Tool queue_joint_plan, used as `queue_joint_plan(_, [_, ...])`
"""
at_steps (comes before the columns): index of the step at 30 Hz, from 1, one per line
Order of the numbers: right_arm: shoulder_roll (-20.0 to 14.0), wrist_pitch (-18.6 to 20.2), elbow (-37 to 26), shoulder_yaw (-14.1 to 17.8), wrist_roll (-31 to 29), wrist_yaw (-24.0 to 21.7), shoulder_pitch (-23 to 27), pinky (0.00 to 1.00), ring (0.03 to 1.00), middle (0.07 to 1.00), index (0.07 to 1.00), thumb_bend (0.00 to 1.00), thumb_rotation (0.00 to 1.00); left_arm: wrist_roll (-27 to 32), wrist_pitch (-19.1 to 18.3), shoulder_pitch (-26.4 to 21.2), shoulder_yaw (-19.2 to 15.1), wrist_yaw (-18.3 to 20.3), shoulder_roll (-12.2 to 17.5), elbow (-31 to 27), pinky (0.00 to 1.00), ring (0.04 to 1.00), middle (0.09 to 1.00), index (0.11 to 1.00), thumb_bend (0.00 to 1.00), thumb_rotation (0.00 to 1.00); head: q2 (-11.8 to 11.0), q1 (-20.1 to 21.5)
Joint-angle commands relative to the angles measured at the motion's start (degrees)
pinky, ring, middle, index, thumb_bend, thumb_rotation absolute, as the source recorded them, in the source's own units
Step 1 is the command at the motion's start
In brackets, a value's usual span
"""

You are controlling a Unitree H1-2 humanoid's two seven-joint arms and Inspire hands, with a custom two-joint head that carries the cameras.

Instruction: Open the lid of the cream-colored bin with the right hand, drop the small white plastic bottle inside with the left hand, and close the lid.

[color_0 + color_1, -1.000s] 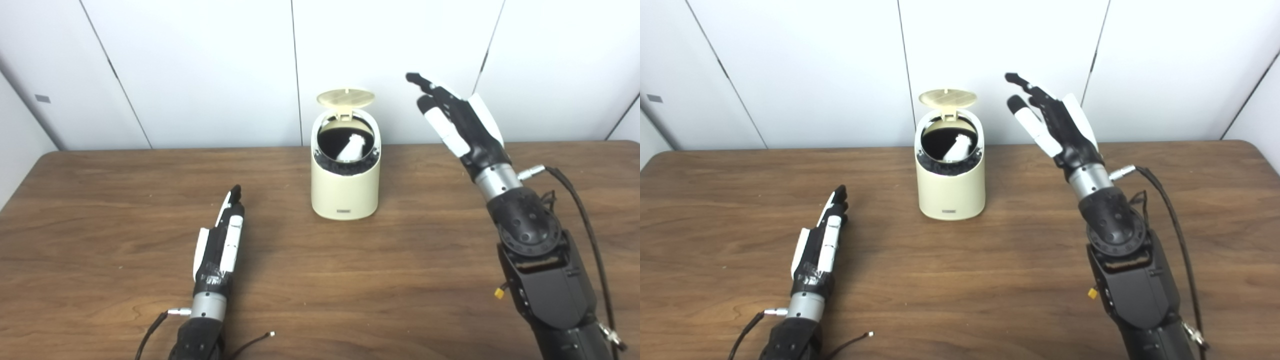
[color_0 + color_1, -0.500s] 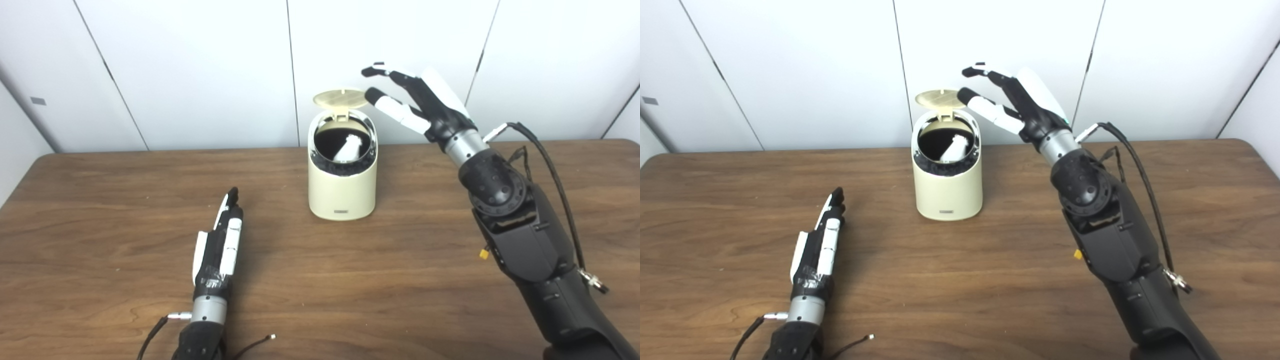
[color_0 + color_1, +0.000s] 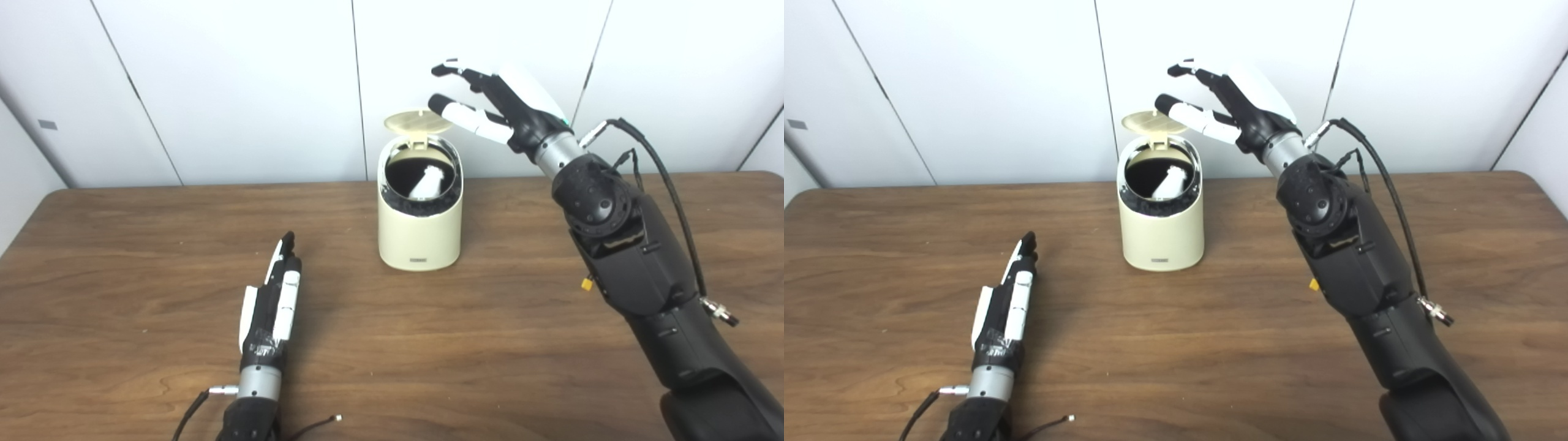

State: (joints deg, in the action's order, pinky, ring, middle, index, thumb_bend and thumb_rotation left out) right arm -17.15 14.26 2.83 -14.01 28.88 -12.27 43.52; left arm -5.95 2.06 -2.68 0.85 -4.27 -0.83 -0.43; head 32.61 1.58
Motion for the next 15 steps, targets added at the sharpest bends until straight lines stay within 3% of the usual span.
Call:
queue_joint_plan(1, [-1.17,-2.15,-0.92,0.04,0.87,-0.05,3.50,0.86,0.914,0.913,0.802,0.56,1.00,-0.21,-0.28,1.57,0.66,0.04,-0.75,1.72,1.00,1.000,1.000,1.000,0.58,1.00,0.10,-0.06])
queue_joint_plan(6, [-1.93,-3.44,-1.51,-0.01,0.38,-0.90,2.57,0.87,0.912,0.890,0.779,0.56,1.00,-0.09,-0.34,1.42,0.63,0.00,-0.93,1.76,1.00,1.000,1.000,1.000,0.56,1.00,0.21,0.03])
queue_joint_plan(15, [-2.40,-1.04,-3.87,-0.85,1.62,-3.73,0.70,0.93,0.950,0.920,0.799,0.60,1.00,-0.22,-0.49,1.34,0.76,-0.11,-1.24,1.36,1.00,1.000,1.000,1.000,0.55,1.00,0.29,-0.16])
